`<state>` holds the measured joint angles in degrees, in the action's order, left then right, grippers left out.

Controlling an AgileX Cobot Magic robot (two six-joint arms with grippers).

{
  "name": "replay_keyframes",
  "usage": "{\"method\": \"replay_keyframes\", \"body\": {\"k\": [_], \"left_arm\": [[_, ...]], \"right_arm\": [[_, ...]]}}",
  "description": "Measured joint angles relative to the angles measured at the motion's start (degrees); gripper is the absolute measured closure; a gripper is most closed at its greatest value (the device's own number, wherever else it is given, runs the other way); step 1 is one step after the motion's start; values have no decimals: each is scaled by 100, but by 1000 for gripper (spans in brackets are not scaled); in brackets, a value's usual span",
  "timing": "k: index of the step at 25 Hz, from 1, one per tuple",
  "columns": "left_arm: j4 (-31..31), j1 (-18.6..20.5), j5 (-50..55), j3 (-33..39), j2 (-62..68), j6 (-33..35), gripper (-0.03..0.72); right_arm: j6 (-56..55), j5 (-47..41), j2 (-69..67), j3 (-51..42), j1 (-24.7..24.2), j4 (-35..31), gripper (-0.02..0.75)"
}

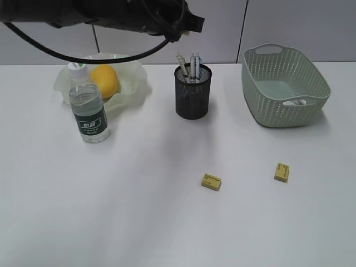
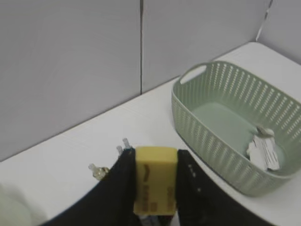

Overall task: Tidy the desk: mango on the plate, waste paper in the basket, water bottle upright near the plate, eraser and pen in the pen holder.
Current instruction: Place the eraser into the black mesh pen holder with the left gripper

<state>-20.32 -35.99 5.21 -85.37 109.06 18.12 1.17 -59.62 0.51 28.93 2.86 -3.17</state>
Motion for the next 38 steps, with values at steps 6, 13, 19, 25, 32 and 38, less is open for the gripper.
{"method": "replay_keyframes", "body": {"k": [6,13,19,25,32,38], "left_arm": [[-187,0,-564,-113,574,-7,486],[-200,0,-592,-583,1204,-7,486],[-210,-19,-605,-611,1427,-7,486],[-214,-30,-688,-616,1471,-7,486],[-214,-64,-700,-860,1702,-7,486],[-167,-95,-521,-940,1769,-7,447]], "right_arm": [[0,0,0,0,0,0,314],[0,0,0,0,0,0,314],[0,0,0,0,0,0,314],[0,0,0,0,0,0,314],[5,0,0,0,0,0,314],[0,0,0,0,0,0,313]]}}
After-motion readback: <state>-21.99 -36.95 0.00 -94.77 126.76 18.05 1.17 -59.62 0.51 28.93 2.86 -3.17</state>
